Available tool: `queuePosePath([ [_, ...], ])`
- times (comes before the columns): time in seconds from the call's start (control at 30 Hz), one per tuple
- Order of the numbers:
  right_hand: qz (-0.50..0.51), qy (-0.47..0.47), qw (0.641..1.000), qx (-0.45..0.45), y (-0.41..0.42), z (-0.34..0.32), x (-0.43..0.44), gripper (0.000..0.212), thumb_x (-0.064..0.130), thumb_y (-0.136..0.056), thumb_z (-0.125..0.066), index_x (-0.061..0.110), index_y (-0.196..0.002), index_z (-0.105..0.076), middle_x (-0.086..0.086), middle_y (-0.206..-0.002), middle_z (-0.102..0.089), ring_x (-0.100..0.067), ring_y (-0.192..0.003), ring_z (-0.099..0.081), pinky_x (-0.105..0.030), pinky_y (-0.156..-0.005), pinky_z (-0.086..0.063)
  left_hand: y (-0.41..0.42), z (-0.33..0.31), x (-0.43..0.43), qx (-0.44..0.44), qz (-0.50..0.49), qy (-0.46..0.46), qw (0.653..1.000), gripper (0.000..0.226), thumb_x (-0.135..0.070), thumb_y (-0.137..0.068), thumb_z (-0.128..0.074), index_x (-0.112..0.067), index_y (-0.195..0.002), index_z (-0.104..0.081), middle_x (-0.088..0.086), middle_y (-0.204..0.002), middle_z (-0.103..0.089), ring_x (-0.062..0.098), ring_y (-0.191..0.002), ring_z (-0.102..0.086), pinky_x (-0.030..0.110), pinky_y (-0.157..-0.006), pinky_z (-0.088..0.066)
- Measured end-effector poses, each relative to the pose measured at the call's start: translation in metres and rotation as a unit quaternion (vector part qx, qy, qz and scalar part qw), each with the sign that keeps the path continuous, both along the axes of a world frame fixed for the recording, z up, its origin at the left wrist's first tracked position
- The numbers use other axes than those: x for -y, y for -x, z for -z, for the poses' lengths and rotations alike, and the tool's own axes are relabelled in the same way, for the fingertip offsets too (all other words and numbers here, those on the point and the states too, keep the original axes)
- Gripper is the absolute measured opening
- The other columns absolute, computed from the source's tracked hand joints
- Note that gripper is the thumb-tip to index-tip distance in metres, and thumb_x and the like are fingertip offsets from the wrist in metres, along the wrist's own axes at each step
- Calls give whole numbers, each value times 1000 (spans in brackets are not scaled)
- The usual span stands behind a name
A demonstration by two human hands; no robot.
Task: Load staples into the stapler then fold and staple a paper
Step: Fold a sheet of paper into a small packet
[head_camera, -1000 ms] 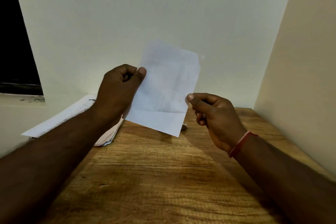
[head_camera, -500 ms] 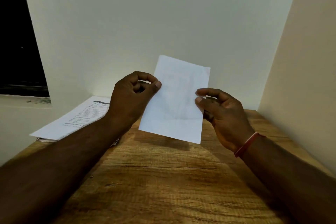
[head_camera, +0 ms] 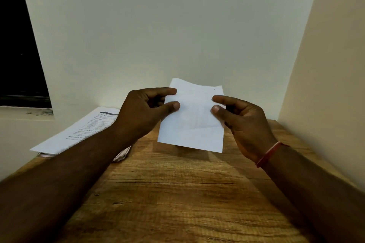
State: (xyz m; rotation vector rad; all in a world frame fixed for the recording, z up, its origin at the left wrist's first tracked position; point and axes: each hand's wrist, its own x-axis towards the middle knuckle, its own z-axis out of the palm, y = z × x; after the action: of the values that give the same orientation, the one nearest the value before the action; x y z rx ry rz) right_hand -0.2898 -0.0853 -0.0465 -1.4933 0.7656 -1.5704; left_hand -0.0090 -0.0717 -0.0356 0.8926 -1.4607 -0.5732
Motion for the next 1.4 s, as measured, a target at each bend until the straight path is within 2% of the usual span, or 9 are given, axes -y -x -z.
queuePosePath([
  [0.17, 72, 47, 988, -126, 1, -1, 0, 49, 15, -77, -100, 37, -119, -87, 12, -120, -85, -17, -118, -78, -44, -108, -62, -3, -1, 5, 128, -52, 34, 990, 43, -23, -85, -99, -29, -126, -86, -11, -104, -86, 5, -98, -82, 20, -94, -63],
  [0.3, 147, 111, 960, -212, 2, -1, 1, 41, 24, -82, -98, 49, -111, -85, -1, -96, -80, -12, -81, -69, -24, -88, -60, -3, -2, 6, 211, -94, 79, 970, 39, -26, -90, -95, -28, -127, -85, -17, -97, -75, -5, -88, -72, 7, -88, -50],
  [0.63, 186, 161, 936, -251, 7, -2, 5, 21, 27, -93, -89, 41, -107, -83, 2, -103, -76, -22, -90, -68, -39, -80, -58, 0, -9, -1, 259, -126, 161, 944, 15, -27, -95, -90, -26, -110, -86, -3, -99, -65, 10, -92, -63, 19, -84, -48],
  [0.8, 171, 165, 943, -234, 8, -3, 7, 19, 26, -95, -88, 43, -95, -79, 7, -105, -72, -14, -91, -67, -34, -77, -58, 6, -11, -3, 204, -95, 104, 969, 11, -36, -101, -83, -30, -108, -76, -2, -115, -70, 9, -104, -69, 25, -89, -58],
  [0.87, 142, 135, 956, -218, 8, -2, 8, 11, 26, -97, -86, 36, -96, -80, 8, -96, -75, -10, -83, -68, -36, -74, -59, 9, -9, -5, 146, -56, 60, 986, 12, -36, -105, -79, -28, -112, -73, -2, -111, -79, 16, -103, -77, 38, -89, -63],
  [0.97, 70, 80, 982, -156, 7, 2, 9, 5, 23, -103, -80, 24, -99, -80, -8, -80, -75, -16, -65, -65, -34, -61, -57, 15, -4, -9, 66, -3, 5, 998, 32, -36, -102, -82, -27, -128, -67, 1, -110, -85, 20, -101, -84, 55, -91, -68],
  [1.07, 26, 32, 997, -63, 5, 4, 11, 6, 18, -106, -75, 12, -104, -77, -5, -83, -78, -17, -66, -66, -30, -59, -57, 18, 0, -10, 33, -9, -19, 999, 43, -37, -98, -87, -26, -130, -60, 2, -111, -86, 19, -96, -86, 52, -93, -69],
  [1.17, -3, -8, 1000, -8, 5, 7, 12, 12, 20, -107, -74, 8, -108, -75, -6, -85, -79, -16, -66, -66, -28, -60, -58, 19, -1, -8, -37, -3, -21, 999, 33, -27, -101, -85, -13, -122, -63, 12, -108, -83, 30, -91, -86, 55, -91, -70],
  [1.4, -22, -31, 999, -10, 1, 13, 10, 16, 20, -105, -77, 7, -113, -74, -9, -103, -84, -25, -80, -77, -32, -73, -65, 19, -6, -12, -97, -23, 29, 995, 20, -15, -102, -83, -9, -118, -72, 11, -100, -84, 27, -87, -86, 42, -83, -72],
])
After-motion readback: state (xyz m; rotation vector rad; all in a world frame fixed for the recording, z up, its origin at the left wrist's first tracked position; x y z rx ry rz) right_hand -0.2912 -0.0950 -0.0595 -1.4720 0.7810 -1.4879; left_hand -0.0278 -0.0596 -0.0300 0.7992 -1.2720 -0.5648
